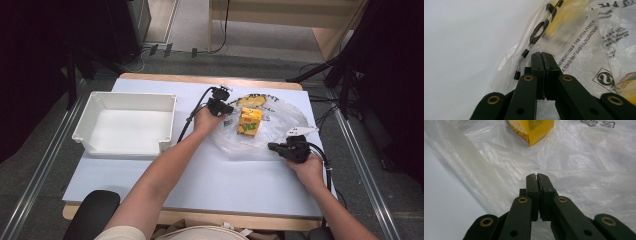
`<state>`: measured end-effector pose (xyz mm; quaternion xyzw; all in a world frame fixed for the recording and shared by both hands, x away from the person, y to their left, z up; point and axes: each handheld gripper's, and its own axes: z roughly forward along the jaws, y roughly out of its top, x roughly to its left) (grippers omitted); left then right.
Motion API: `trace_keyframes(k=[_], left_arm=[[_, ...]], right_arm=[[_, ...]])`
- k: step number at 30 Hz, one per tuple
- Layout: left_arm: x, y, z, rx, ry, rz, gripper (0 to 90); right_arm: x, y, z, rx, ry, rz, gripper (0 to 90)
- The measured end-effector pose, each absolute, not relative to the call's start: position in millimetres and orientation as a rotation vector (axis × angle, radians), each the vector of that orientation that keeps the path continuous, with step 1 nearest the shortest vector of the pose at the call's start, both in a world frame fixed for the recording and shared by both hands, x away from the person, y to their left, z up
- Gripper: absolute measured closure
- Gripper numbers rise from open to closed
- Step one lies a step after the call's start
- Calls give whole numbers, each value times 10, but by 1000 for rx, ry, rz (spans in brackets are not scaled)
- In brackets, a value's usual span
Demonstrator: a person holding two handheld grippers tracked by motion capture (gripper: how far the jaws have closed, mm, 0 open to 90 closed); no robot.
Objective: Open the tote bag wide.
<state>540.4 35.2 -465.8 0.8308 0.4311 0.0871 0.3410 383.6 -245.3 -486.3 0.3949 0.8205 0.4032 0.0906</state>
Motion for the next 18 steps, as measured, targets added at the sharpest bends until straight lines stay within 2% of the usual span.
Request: trace_keyframes(k=[4, 10, 18], left_arm=[[5440, 411, -4655, 2158, 1143, 256, 899], [5416, 431, -4614, 2141, 1129, 179, 877], [5333, 452, -4383, 2142, 1041, 146, 826]], right_arm=[[3675, -2481, -4858, 1129, 2470, 1196, 896], [3639, -2510, -4821, 1180, 2487, 1192, 894], [3667, -2365, -4480, 1117, 2417, 1227, 866]])
